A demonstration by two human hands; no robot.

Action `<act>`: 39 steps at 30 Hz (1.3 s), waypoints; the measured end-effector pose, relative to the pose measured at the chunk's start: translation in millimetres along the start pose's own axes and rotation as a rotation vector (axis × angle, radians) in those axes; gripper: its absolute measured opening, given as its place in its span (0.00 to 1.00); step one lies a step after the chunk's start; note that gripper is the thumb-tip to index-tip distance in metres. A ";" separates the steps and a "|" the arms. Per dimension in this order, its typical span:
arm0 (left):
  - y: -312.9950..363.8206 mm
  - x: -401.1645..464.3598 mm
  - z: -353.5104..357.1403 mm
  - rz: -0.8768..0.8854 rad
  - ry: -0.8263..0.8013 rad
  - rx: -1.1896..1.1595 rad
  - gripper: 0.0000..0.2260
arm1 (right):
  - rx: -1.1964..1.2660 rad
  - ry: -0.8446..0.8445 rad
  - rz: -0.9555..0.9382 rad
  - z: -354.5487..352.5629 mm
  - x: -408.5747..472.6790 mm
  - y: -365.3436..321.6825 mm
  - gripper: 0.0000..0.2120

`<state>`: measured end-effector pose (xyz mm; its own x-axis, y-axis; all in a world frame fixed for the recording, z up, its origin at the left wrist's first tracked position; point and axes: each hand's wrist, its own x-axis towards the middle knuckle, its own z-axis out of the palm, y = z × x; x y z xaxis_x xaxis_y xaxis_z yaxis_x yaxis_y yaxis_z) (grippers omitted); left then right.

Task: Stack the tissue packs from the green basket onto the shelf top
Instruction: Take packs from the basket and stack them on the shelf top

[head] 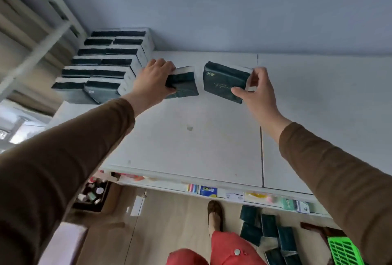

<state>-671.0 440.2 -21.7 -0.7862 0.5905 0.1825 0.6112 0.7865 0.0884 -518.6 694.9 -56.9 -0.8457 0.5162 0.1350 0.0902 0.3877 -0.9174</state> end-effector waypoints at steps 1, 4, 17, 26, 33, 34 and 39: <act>-10.6 18.7 2.6 -0.001 -0.010 0.015 0.24 | -0.014 -0.004 0.003 9.6 17.8 -0.7 0.23; -37.9 72.7 5.1 0.004 -0.009 0.078 0.23 | -0.037 -0.003 0.005 36.3 66.9 -3.6 0.24; -124.5 202.1 31.8 0.099 -0.040 0.144 0.23 | -0.139 0.010 0.035 135.2 197.1 3.5 0.24; -145.7 213.5 48.7 0.145 -0.004 0.143 0.24 | -0.177 0.191 0.069 178.5 218.3 1.2 0.22; -131.9 203.8 48.4 0.063 -0.010 0.152 0.24 | -0.109 0.099 0.178 171.7 211.5 3.3 0.21; -128.2 199.9 45.4 0.051 -0.018 0.142 0.25 | -0.101 0.073 0.173 167.1 205.3 3.4 0.22; -87.8 156.5 31.1 0.024 -0.002 0.079 0.26 | -0.185 -0.007 0.096 126.5 153.2 8.7 0.22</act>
<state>-850.5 469.1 -31.3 -0.7718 0.6094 0.1816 0.6207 0.7841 0.0065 -713.9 680.8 -91.6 -0.8325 0.5521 0.0471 0.2649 0.4713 -0.8413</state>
